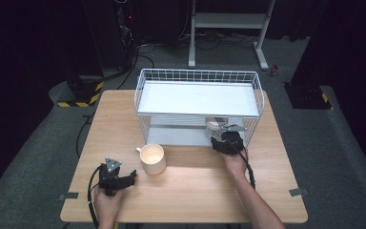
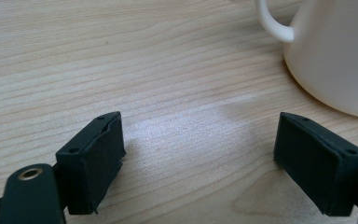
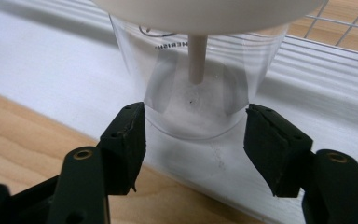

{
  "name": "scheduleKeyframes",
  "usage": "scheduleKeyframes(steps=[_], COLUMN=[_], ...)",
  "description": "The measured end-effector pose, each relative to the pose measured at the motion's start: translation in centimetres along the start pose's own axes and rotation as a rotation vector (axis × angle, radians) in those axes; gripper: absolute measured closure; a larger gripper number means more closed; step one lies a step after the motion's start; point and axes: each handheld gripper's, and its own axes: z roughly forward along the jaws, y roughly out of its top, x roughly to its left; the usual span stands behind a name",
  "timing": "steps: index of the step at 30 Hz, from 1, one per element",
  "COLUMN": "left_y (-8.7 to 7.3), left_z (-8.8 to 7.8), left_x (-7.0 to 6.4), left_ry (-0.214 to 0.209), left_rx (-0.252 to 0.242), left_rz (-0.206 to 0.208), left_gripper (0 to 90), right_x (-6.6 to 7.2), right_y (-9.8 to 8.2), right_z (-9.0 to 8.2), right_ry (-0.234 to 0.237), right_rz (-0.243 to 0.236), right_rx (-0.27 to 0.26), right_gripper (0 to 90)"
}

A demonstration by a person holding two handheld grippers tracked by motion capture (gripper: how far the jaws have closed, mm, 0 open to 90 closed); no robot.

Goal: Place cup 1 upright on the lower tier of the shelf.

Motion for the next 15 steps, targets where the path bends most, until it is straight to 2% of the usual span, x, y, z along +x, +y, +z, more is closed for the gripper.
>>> scheduleKeyframes(steps=[3,4,5,7,8,9,10,11,15], left_y=[0.0,0.0,0.0,0.0,0.0,0.0,0.0,0.0,0.0], left_z=[0.0,0.0,0.0,0.0,0.0,0.0,0.0,0.0,0.0], left_x=[0.0,0.0,0.0,0.0,0.0,0.0,0.0,0.0,0.0], left_ry=[0.0,0.0,0.0,0.0,0.001,0.0,0.001,0.0,0.0], left_rx=[0.0,0.0,0.0,0.0,-0.003,-0.004,-0.003,-0.003,-0.004], left_rz=[0.0,0.001,0.0,0.001,-0.003,-0.004,-0.004,-0.004,-0.004], left_gripper=[16.4,16.4,16.4,16.4,16.4,16.4,16.4,16.4,16.4], right_x=[0.0,-0.1,0.1,0.0,0.0,-0.2,-0.1,0.0,0.0], right_y=[0.2,0.3,0.5,0.9,0.9,1.0,1.0,1.1,1.2], right_z=[0.5,0.6,0.6,0.7,0.8,0.9,0.9,0.9,1.0], right_ry=[-0.014,-0.016,-0.026,-0.027,-0.033,-0.031,-0.036,-0.035,-0.042], right_rz=[0.011,0.0,0.02,0.006,0.02,0.001,0.035,0.048,0.039], right_rx=[0.019,0.011,0.018,0.001,-0.002,-0.021,-0.011,-0.011,-0.02], right_gripper=[39.2,39.2,39.4,40.6,41.8,42.4,42.6,42.7,45.4])
